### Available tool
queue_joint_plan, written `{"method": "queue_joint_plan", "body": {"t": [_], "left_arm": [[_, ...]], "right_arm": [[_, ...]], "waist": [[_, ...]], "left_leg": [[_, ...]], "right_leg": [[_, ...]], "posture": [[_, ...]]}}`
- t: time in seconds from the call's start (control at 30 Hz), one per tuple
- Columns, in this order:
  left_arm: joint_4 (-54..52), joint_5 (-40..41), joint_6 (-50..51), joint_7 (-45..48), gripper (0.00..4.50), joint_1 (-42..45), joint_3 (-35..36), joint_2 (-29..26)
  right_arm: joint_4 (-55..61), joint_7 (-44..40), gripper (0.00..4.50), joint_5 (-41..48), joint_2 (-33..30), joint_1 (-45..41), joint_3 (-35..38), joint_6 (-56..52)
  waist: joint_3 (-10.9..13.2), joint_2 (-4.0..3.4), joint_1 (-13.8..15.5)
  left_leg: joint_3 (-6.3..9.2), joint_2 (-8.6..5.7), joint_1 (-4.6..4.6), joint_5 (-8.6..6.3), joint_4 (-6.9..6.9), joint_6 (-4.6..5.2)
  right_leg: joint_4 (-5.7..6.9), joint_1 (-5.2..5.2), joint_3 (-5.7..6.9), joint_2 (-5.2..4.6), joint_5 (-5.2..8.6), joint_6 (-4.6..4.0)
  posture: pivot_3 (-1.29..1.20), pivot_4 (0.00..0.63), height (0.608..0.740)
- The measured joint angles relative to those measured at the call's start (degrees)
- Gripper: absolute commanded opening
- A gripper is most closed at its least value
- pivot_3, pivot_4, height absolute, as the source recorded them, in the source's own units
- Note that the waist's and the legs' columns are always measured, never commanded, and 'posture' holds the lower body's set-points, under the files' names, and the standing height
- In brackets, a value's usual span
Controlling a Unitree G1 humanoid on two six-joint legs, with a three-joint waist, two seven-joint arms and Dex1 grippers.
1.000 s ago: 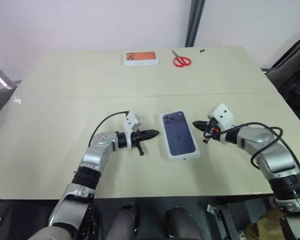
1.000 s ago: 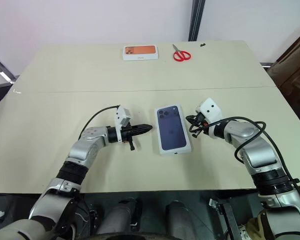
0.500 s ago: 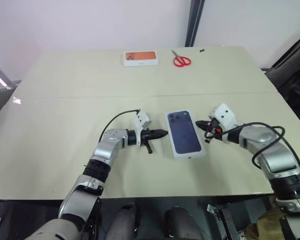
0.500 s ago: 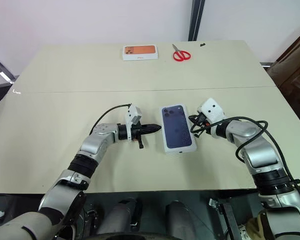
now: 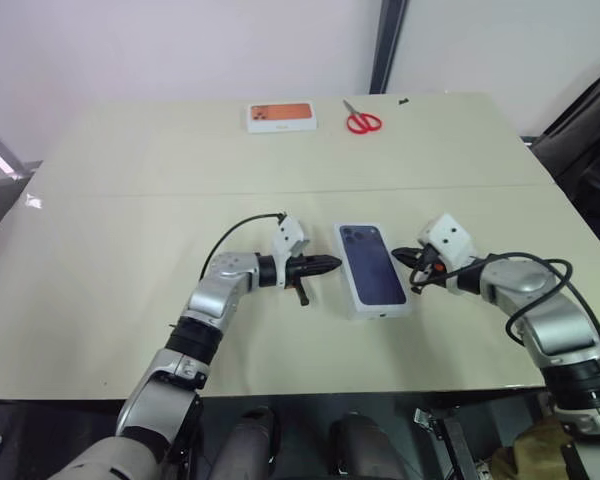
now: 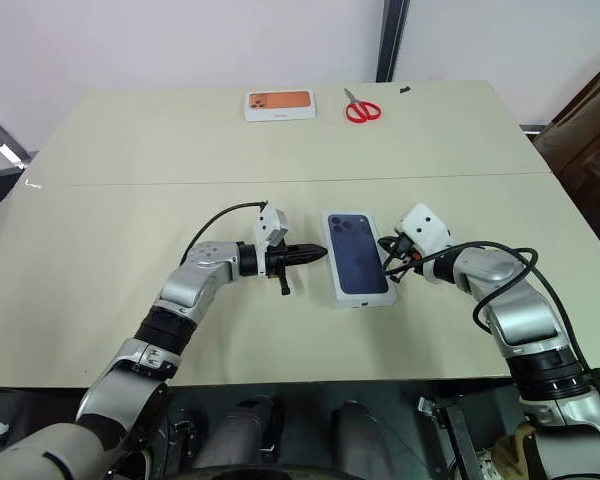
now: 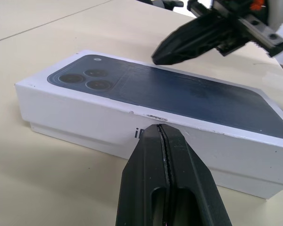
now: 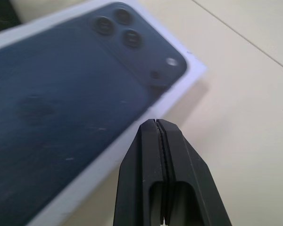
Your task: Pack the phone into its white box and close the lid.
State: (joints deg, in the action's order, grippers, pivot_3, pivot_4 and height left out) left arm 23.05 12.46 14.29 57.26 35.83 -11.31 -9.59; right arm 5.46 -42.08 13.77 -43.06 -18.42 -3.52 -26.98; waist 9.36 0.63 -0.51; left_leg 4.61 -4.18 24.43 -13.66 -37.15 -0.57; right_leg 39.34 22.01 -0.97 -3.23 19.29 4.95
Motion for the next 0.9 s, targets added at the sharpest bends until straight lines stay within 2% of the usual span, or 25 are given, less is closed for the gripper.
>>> {"method": "queue_joint_plan", "body": {"t": [0.4,0.5,0.63,0.77,0.9], "left_arm": [[0.32,1.79,1.15,-0.48,0.00,0.12,2.34,-0.96],[1.18,4.05,3.62,-1.83,0.00,4.14,5.51,0.19],[4.33,3.94,1.32,-2.36,0.00,11.40,5.43,3.51],[10.24,2.09,-1.03,-1.87,0.00,11.81,2.97,6.21],[13.53,-2.72,-4.32,0.37,0.00,9.56,-1.86,4.28]], "right_arm": [[-0.28,-0.50,0.03,-1.34,0.09,-0.91,0.30,0.36],[-2.40,0.11,0.03,-0.22,1.97,-4.11,3.00,0.11],[-2.86,-0.03,0.03,1.72,5.04,-8.22,4.42,-0.15],[-1.95,-2.84,0.03,1.52,5.70,-6.04,1.17,-0.21],[0.79,-6.02,0.03,0.19,2.93,-1.39,-2.13,-0.65]], "waist": [[0.00,0.00,-0.09],[0.02,0.03,-0.01],[0.01,0.03,0.12],[0.01,0.04,-0.15],[-0.04,-0.04,-0.49]], "left_leg": [[0.00,0.00,0.00,0.01,0.00,-0.01],[0.00,0.00,0.02,0.02,-0.02,-0.03],[0.00,-0.02,0.00,0.03,-0.04,-0.06],[-0.02,-0.02,0.01,0.03,0.00,-0.04],[-0.04,-0.01,-0.06,0.03,0.01,-0.04]], "right_leg": [[0.02,0.03,0.00,0.00,0.00,0.00],[0.07,0.04,0.01,0.00,0.00,0.00],[-0.05,-0.06,0.05,0.00,0.00,0.01],[-0.02,0.01,0.02,0.00,-0.01,0.02],[0.09,0.03,-0.07,0.03,-0.01,0.02]], "posture": [[0.00,0.150,0.740],[0.00,0.150,0.740],[0.00,0.150,0.740],[0.00,0.150,0.740],[0.00,0.150,0.740]]}}
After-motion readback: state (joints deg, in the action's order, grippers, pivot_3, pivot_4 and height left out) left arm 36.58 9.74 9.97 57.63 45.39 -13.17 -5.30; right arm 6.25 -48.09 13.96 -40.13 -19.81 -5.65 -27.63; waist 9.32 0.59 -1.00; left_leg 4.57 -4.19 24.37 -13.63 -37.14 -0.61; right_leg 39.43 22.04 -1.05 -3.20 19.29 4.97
